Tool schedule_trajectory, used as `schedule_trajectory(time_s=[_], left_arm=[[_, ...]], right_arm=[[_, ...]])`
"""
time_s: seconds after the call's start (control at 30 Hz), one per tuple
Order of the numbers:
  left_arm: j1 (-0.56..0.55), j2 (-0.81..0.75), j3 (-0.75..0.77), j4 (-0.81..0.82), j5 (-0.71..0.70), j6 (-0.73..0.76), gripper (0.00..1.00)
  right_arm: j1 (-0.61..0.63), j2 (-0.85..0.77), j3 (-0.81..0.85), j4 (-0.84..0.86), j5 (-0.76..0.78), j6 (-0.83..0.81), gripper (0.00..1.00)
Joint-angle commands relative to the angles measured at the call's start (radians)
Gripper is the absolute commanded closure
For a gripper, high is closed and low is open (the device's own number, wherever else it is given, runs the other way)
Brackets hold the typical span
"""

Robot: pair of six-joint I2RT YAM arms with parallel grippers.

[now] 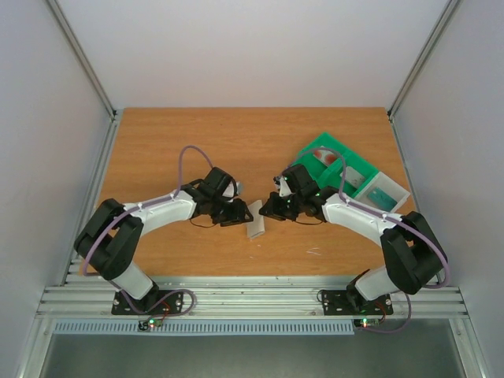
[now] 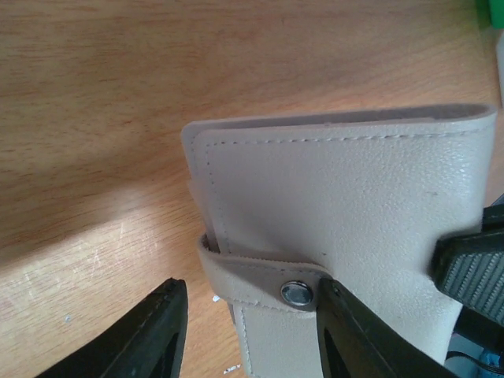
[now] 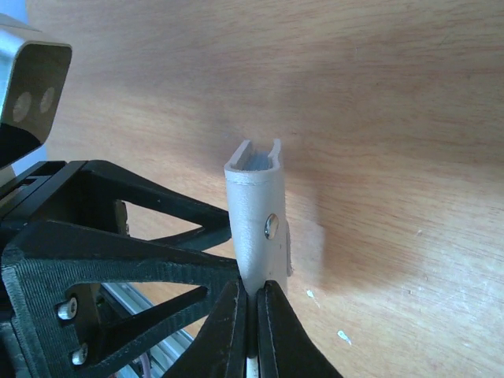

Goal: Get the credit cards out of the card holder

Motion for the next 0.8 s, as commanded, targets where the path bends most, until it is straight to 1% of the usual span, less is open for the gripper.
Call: schedule_trajectory(time_s=[0.0,0.1,0.23,0.3,0.4,0.53,0.63,0.77], left_arm=[[-0.011,0.027,0.015,0.016,0.008,0.019,0.55],[-0.011,0.035,0.019,-0.009,-0.026,0.032,0.55],[-0.013,0.053,0.036,-0.036,-0.04,0.047,0.6],[-0.014,0.05,0.037,-0.031,-0.023,0.048,0.6],[-0.02,0.033,0.023,0.028,0.038,0.028,0.58],[-0.036,0.029,0.034,0.027,0.038,0.015,0.58],[-0.037,0.034,0.024,0.059,0.059,0.006,0.58],[-0.038,0.04,0.024,0.015,0.0,0.008,0.61]], right_arm=[[0.01,-0.025,0.017,0.031,0.002,0.027,0.99],[0.013,-0.013,0.014,0.043,-0.004,0.028,0.99],[0.014,0.006,-0.012,0.072,-0.027,0.046,0.99],[0.014,0.014,-0.021,0.074,-0.027,0.047,0.99],[0.013,0.019,-0.027,0.066,-0.013,0.047,0.99],[0.014,0.004,-0.036,0.07,0.002,0.055,0.99],[0.013,-0.003,-0.036,0.062,0.005,0.052,0.99],[0.014,-0.021,-0.038,0.045,0.019,0.045,0.99]])
